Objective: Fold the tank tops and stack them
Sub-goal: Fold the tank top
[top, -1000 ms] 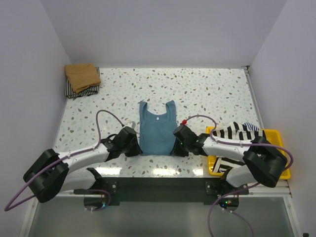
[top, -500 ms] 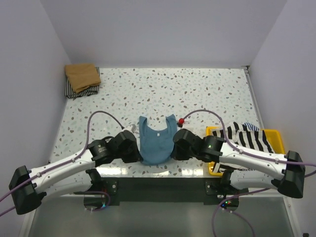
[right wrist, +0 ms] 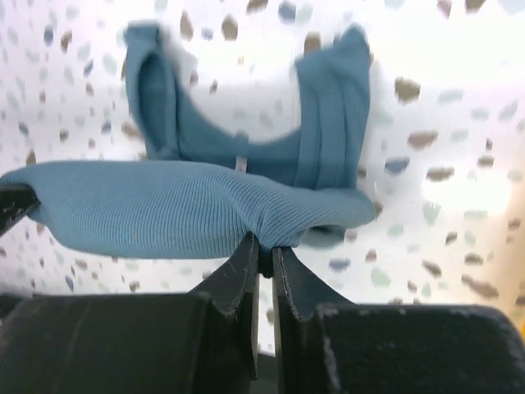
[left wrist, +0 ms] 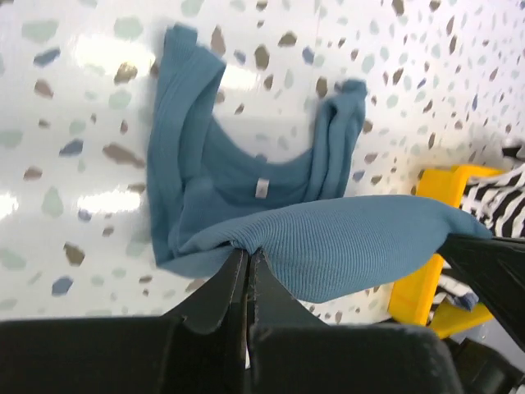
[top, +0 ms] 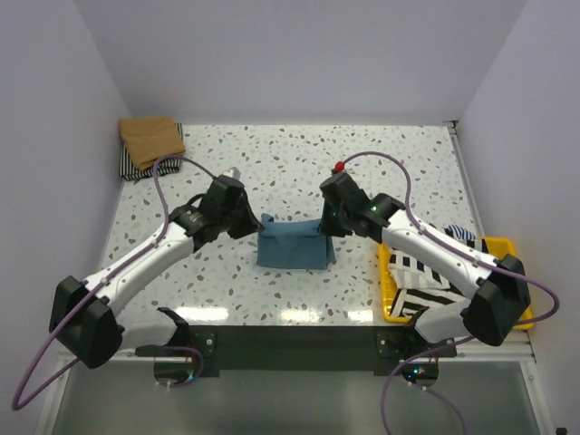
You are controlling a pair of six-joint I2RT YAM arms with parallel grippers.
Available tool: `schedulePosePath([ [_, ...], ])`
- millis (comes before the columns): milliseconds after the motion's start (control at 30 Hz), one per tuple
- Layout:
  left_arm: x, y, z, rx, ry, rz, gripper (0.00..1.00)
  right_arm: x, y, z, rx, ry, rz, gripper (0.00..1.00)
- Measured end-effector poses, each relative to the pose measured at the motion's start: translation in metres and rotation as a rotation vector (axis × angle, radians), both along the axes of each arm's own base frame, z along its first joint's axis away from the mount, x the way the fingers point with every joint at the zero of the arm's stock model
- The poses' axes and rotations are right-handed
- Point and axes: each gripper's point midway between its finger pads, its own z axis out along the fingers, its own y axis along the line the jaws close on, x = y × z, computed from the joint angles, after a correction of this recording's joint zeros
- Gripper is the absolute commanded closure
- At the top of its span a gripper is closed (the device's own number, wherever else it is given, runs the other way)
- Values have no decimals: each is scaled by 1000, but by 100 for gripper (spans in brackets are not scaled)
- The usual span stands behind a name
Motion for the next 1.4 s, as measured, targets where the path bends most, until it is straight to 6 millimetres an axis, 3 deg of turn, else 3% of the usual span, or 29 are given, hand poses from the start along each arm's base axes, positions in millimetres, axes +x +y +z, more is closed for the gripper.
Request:
schedulePosePath([
  [133,57,-9,1,-20,-33,21,100,62,-1,-9,4,34,-44,94],
  [200,84,-5,-3,-19,-44,50,96,91,2,-13,15,41,-56,88],
  [233,100,-4,-8,-17,-51,61,86,108,2,-16,21,44,-66,74],
  [267,118,-4,-11,-15,-63,68,76,126,3,-19,30,46,-77,68],
  [300,132,-5,-15,-17,-73,66,57,141,1,-24,30,50,-87,64],
  [333,150,-6,-20,-19,-88,63,50,156,-1,-28,31,54,-99,52],
  [400,181,-5,-31,-26,-100,67,41,180,-5,-39,22,59,-119,40],
  [433,193,-4,-35,-26,-107,70,38,187,-8,-43,12,60,-125,32],
  [467,200,0,-38,-24,-115,74,37,192,-13,-47,-4,59,-135,31],
  [567,206,17,-33,7,-132,111,45,192,-21,-52,-52,58,-132,32],
  [667,200,30,-10,33,-182,154,53,190,-23,-52,-84,34,-115,33],
  [800,165,46,4,40,-219,185,55,173,-26,-67,-140,44,-79,33],
  [867,134,51,-14,48,-185,181,53,161,-24,-78,-177,58,-47,33],
  [933,101,49,-44,54,-123,160,51,152,-19,-87,-208,65,-12,39],
  [1033,48,36,-91,68,-11,93,52,143,-13,-95,-230,63,18,51],
  [1067,31,30,-104,72,25,68,54,141,-11,-99,-236,62,22,51],
  [1133,8,22,-120,70,76,38,55,135,-14,-108,-245,74,22,61],
  [1267,7,18,-124,47,79,56,57,115,-26,-138,-257,133,-6,69],
  [1300,11,17,-123,47,74,65,57,114,-24,-139,-240,125,-17,74],
  [1400,29,11,-122,48,67,79,59,102,-21,-137,-198,111,-40,74],
])
